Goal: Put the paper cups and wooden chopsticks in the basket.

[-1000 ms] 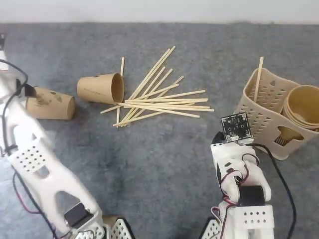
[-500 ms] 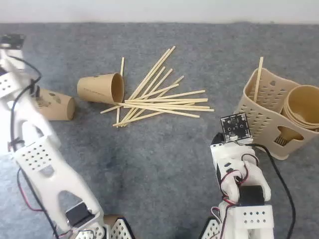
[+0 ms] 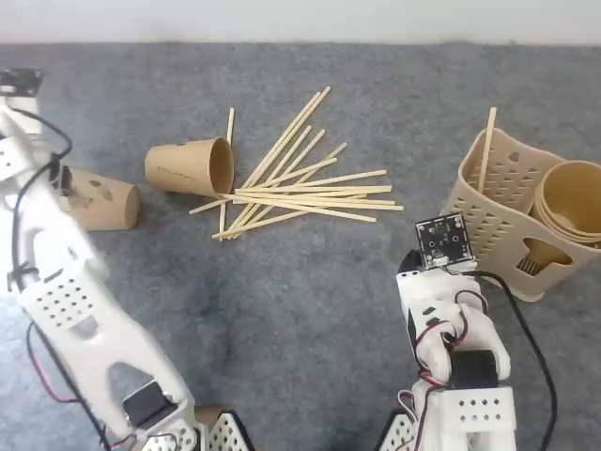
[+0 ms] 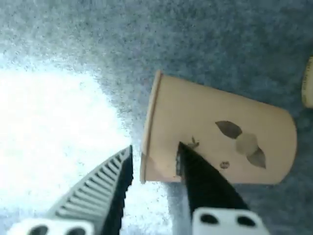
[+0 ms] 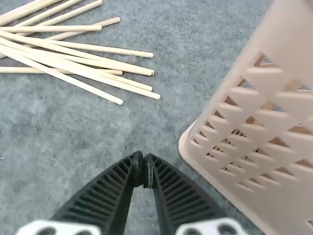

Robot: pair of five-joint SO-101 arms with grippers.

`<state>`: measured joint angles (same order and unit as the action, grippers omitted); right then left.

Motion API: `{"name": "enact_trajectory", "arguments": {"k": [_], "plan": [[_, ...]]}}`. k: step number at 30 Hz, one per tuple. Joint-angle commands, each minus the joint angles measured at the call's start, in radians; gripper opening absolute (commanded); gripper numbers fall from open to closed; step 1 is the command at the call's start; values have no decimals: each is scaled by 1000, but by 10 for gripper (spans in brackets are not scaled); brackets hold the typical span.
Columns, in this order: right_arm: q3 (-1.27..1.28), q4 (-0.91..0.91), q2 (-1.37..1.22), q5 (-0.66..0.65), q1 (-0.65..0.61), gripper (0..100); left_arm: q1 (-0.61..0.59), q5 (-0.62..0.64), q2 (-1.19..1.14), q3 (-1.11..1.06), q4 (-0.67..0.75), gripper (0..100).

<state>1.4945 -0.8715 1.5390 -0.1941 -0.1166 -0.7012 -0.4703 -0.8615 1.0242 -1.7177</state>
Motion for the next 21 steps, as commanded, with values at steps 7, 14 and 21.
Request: {"name": "enact_trajectory", "arguments": {"k": [7, 14, 21], "plan": [[-6, 21, 8, 8, -1, 8, -41, -17, 269, 62, -37, 230], [25, 51, 8, -25, -4, 8, -166, 21, 373, 156, 17, 229], [25, 48, 8, -28, -5, 8, -186, 20, 218, 104, 95, 227]]}}
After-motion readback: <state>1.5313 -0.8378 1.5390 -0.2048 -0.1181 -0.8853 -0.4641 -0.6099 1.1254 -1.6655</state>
